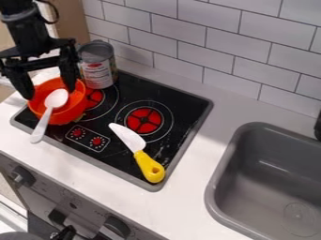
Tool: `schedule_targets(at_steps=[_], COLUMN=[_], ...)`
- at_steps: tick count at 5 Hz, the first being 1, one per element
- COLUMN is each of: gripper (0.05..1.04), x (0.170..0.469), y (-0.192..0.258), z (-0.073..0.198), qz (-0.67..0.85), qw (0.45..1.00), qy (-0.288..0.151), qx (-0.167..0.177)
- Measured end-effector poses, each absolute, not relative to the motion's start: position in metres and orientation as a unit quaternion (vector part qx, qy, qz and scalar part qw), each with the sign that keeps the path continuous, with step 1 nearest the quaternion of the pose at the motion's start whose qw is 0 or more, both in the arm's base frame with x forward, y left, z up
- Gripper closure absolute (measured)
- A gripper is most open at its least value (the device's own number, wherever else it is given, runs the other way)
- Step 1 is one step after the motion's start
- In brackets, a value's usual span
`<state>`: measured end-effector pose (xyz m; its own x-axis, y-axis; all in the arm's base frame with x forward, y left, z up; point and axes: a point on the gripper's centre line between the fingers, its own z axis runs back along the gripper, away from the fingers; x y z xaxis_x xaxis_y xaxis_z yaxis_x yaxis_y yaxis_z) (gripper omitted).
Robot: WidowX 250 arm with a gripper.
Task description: Put the white spoon on the top right corner of the right-side burner
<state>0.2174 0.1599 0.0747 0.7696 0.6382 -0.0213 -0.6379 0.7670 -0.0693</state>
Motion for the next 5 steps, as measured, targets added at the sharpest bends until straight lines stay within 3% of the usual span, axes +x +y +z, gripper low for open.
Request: schedule_targets(at_steps=[2, 3, 5], gripper=[0.084, 0.084, 0.084], x=[0.205, 0.202, 0.202], y=[0.171, 0.173, 0.171], z=[0.065, 0.055, 0.044], qz=[0.329, 0.314, 0.315], qw=[0.944, 0.949, 0.948], qy=[0.009, 0.005, -0.001], qx=[-0.021, -0.037, -0.036])
